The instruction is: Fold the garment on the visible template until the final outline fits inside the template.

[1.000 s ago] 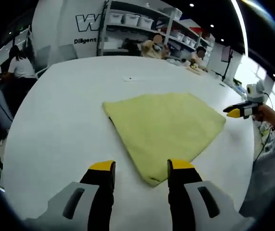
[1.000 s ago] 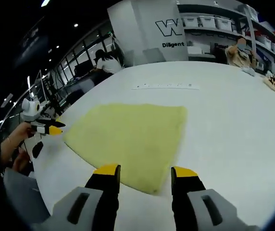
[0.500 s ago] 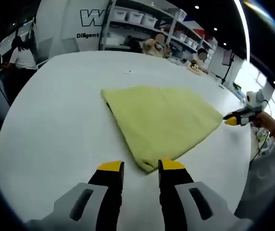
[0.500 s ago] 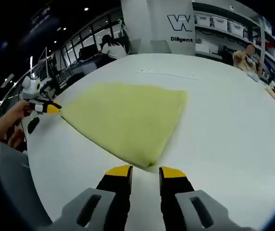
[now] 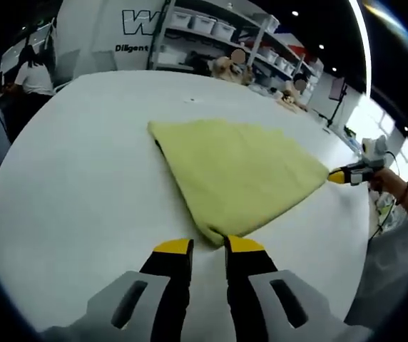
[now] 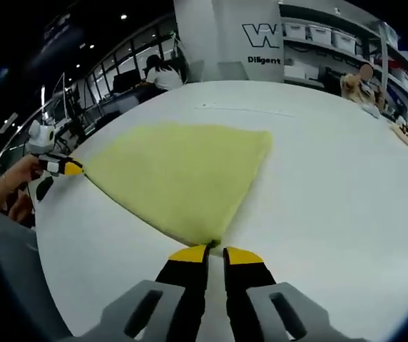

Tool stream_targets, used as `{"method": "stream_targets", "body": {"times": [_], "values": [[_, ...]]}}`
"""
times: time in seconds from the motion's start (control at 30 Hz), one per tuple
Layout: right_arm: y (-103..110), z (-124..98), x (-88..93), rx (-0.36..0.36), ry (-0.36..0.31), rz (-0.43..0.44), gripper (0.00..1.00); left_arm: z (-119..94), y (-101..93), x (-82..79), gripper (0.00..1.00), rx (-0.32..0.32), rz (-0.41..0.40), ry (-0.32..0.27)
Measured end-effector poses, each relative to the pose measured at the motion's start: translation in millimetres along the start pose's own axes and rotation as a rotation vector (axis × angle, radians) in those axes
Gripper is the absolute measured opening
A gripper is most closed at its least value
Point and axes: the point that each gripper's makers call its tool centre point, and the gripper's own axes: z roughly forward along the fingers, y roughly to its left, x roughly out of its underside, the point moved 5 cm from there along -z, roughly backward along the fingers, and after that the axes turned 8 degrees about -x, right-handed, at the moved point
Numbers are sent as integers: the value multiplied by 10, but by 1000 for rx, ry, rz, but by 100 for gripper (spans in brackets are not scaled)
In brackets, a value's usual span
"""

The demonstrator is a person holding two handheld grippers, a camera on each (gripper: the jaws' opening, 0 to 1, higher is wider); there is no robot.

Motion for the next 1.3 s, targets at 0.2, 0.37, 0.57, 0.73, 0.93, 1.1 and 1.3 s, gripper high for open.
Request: {"method": "stream_targets", "body": {"times": [0.2,0.37,0.57,0.73,0.93,1.1,1.3], "values": [[5,36,-18,-10,4,-20,0,26,-22,-1,9,14,10,-3],[-30,38,-29,6,6,-34,0,36,-49,3,1,30,42,-5],[-47,20,-34,15,12,-60,0,16,-18,-17,0,42,121,-21],[-106,-64,-70,46,-2,-69,0,-42,27,-73,0,37,283,-18],[-102,-106,-64,49,-16,-61,0,-130,11,-179,0,82,420,-43],[-81,-109,-25,43,-2,-62,0,-140,-5,-182,0,102,475,-27],[-87,-143,6,48,8,-53,0,-106,-9,-116,0,97,510,9]]}}
